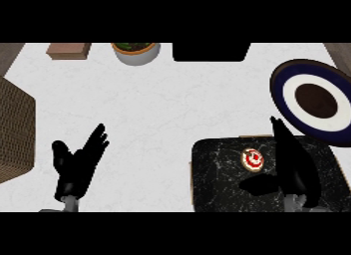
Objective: Pick the cupcake from the tray and place it in the plate
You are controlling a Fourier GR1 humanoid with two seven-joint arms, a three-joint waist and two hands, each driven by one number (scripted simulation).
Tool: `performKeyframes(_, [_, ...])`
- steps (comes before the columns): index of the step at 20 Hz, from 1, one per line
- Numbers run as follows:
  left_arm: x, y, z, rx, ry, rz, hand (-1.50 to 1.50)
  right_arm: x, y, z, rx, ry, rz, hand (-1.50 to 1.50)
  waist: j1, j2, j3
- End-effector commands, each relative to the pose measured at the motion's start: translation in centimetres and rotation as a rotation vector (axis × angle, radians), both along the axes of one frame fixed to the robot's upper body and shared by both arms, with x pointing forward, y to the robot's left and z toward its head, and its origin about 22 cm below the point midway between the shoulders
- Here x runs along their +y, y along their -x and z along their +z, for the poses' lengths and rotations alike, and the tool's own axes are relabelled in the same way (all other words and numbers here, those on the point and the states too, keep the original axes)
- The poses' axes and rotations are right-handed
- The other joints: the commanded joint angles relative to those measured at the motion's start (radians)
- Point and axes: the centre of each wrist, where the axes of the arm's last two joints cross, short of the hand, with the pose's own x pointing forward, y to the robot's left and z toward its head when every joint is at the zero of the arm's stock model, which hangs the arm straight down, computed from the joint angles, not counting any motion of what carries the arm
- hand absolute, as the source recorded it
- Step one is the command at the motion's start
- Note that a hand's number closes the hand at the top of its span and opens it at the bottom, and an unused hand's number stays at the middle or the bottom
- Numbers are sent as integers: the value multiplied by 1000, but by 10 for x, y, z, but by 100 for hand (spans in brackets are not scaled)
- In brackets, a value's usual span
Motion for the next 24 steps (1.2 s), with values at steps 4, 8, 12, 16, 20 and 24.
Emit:
performKeyframes(4, [1, -11, -12, 1, -25, 6, 0, 9, -14, -25, 51, 31, -5, -150, 0, 1, 0])
performKeyframes(8, [5, 5, -26, -2, -12, -9, 0, -6, -20, -42, 64, -1, 12, -150, 0, 1, 0])
performKeyframes(12, [-10, -11, 5, 15, -2, -2, 0, 0, -18, -31, 108, 18, 28, -150, 0, 0, 0])
performKeyframes(16, [22, 8, -8, -18, -5, -7, 0, 2, -26, -37, 133, 107, 127, 150, 3, 0, 0])
performKeyframes(20, [2, 10, -12, 12, -6, -11, 0, -4, -31, -57, 120, 138, 114, 150, 1, 0, 0])
performKeyframes(24, [-7, -8, -7, -3, -11, 2, 0, -7, -35, -56, 77, 165, 114, 150, 0, 0, 0])
